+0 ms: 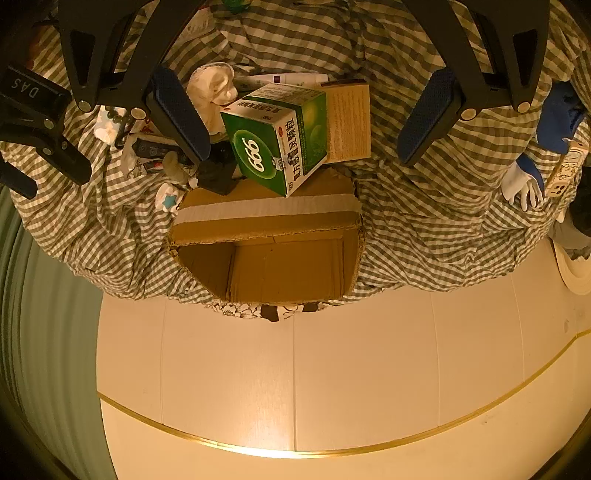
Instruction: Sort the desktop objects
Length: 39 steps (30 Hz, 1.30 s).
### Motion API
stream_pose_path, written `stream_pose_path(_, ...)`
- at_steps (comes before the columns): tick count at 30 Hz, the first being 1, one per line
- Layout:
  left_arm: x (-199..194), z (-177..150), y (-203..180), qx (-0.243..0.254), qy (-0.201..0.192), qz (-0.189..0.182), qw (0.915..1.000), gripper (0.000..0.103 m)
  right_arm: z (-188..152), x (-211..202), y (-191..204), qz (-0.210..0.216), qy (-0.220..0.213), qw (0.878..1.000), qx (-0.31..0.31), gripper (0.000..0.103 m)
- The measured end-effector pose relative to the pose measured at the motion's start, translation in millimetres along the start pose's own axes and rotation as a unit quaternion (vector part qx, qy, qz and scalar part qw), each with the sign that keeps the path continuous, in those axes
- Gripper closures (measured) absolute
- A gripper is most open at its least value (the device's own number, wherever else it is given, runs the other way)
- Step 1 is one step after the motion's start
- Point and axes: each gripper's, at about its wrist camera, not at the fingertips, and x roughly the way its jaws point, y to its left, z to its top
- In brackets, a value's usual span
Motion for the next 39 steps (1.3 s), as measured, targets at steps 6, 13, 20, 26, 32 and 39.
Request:
stream_pose_path(6,-0.3,-0.1,0.3,0.001,0.000,0.000,1.0000,0.000,-1.0,-0.4,1.6,0.000,0.001,1.000,-0.002,0.000)
stream_pose_path(13,0.0,0.4,0.5,0.001,0.002,0.001,1.0000,0.000,-1.0,0.2,1.6,0.001,0.004,1.000,-0.003,0.000)
stream_pose_path(20,1.9,0.1,-1.8,0.003,0.005,0.001,1.0000,0.000,-0.8,1.0,1.9,0.001,0.007,1.000,-0.004,0.000)
stream_pose_path(26,2.6,-0.7,-2.7,0.004,0.006,0.001,1.0000,0.000,-0.8,1.4,2.3,0.001,0.008,1.000,-0.004,0.001)
stream_pose_path(32,2.8,-1.5,-2.7,0.004,0.007,0.001,1.0000,0.000,-1.8,1.3,2.4,0.002,0.008,1.000,-0.005,0.000)
stream_pose_path(39,3.4,-2.1,-2.9,0.003,0.009,0.000,1.0000,0.000,-2.0,1.6,2.6,0.002,0.010,1.000,-0.005,0.000)
